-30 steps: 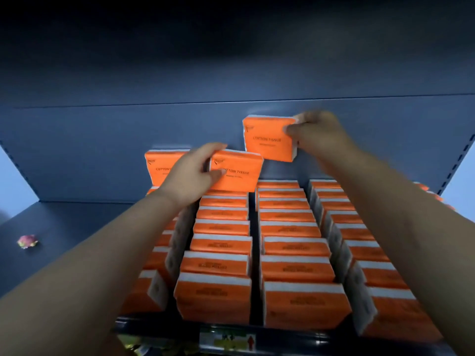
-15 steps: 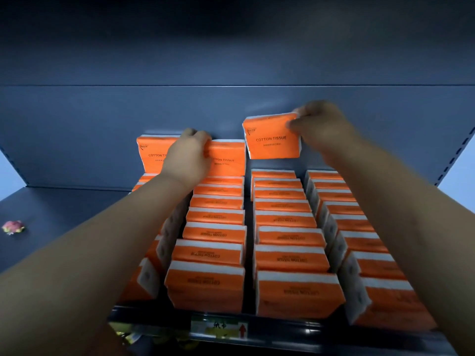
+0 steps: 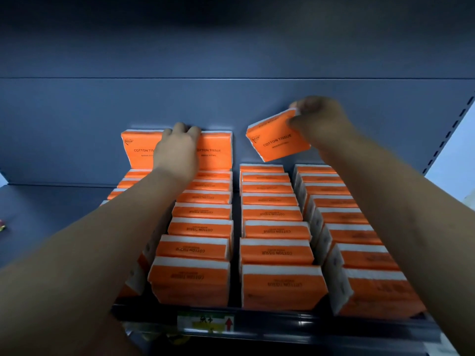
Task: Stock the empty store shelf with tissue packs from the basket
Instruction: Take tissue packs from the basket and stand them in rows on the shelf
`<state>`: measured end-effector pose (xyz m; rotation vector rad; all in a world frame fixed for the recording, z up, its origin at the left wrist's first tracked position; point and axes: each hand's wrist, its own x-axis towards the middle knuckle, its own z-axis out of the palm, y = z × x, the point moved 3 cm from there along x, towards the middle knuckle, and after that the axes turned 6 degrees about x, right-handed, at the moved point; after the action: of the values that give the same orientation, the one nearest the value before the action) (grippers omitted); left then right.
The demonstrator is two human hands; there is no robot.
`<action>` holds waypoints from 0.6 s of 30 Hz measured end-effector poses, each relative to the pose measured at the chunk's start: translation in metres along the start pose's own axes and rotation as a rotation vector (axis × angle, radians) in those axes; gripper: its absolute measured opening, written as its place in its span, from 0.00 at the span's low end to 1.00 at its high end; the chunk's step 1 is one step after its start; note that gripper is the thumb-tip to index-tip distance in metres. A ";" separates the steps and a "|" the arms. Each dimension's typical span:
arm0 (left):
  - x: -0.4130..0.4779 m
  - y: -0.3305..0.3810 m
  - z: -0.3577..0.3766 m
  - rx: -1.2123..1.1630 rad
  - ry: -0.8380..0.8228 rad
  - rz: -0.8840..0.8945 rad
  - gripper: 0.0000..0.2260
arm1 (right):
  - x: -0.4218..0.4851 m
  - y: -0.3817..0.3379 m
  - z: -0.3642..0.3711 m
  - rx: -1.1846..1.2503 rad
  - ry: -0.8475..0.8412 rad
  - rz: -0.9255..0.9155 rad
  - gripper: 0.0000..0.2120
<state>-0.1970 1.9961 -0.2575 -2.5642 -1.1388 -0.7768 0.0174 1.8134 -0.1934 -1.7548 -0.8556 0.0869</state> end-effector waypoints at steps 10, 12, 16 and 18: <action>0.002 0.017 -0.017 0.051 0.008 -0.061 0.17 | -0.003 0.015 0.003 0.040 -0.022 0.079 0.08; 0.001 0.032 -0.026 -0.053 0.097 -0.005 0.17 | -0.003 0.019 0.006 0.070 -0.027 0.115 0.07; -0.002 0.065 -0.028 -0.531 0.059 -0.065 0.16 | -0.005 0.023 0.012 0.101 -0.048 0.163 0.06; -0.003 0.077 -0.019 -0.757 -0.083 -0.136 0.16 | -0.008 0.023 0.011 0.086 -0.023 0.148 0.08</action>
<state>-0.1488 1.9344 -0.2432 -3.1544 -1.2237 -1.3598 0.0181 1.8155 -0.2203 -1.7372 -0.7271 0.2389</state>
